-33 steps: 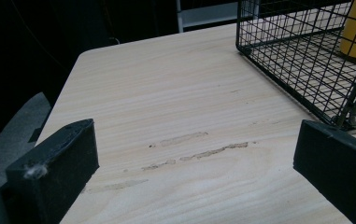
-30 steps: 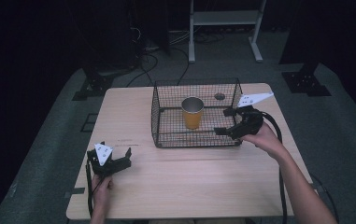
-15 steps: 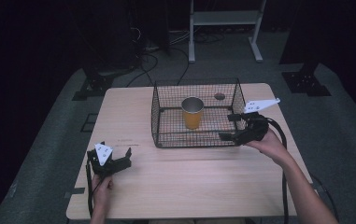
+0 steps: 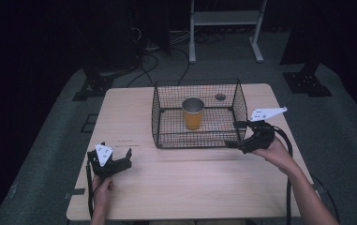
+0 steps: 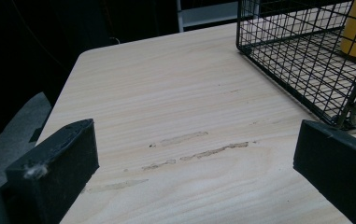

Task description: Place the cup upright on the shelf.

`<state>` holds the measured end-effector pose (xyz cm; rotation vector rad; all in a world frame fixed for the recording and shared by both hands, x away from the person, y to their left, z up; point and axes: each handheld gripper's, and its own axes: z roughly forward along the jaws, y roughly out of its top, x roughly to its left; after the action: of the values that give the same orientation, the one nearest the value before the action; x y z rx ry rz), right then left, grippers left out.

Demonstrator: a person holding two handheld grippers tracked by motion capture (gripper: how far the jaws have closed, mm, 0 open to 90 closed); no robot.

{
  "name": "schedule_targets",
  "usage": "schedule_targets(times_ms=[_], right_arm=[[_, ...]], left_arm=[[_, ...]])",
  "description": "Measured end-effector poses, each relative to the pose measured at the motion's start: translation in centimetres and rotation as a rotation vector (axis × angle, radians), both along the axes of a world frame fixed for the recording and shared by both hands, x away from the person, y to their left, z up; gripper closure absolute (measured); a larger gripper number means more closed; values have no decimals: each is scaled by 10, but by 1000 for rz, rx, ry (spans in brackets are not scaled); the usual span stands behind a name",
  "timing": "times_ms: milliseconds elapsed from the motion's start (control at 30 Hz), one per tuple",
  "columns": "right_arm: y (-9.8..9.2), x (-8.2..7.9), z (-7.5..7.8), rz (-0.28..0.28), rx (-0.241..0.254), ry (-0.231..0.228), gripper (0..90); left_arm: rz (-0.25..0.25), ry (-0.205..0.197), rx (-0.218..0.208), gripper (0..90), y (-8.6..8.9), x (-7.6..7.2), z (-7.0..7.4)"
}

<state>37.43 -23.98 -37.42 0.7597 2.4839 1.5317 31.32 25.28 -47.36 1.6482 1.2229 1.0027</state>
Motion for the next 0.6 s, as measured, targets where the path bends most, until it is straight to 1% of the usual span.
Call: schedule_targets(times_ms=[33,100,167,200,300,367,433,500,533,600], right_arm=[[-2,-1,-3,-2,10,10,52],[-3,-2,-4,-2,4,18,52],[-5,-4,-6,-6,14,14,52],[-5,-6,-8,-7,6,15,52],[-7,-9,-11,-7,10,21,52],[-7,-10,-12,-7,2,21,52],[-9,-12,-13,-7,20,25,52],[-10,-15,-15,-9,14,22,52],[-11,-16,-16,-8,22,24,52],[-11,-18,-17,-9,19,20,52]], left_arm=[[0,0,0,0,0,0,0],[0,0,0,0,0,0,0],[0,0,0,0,0,0,0],[0,0,0,0,0,0,0],[0,0,0,0,0,0,0],[0,0,0,0,0,0,0],[0,-1,0,0,0,0,0],[0,-1,0,0,0,0,0],[1,-1,0,0,0,0,0],[0,-1,-1,0,0,0,0]])
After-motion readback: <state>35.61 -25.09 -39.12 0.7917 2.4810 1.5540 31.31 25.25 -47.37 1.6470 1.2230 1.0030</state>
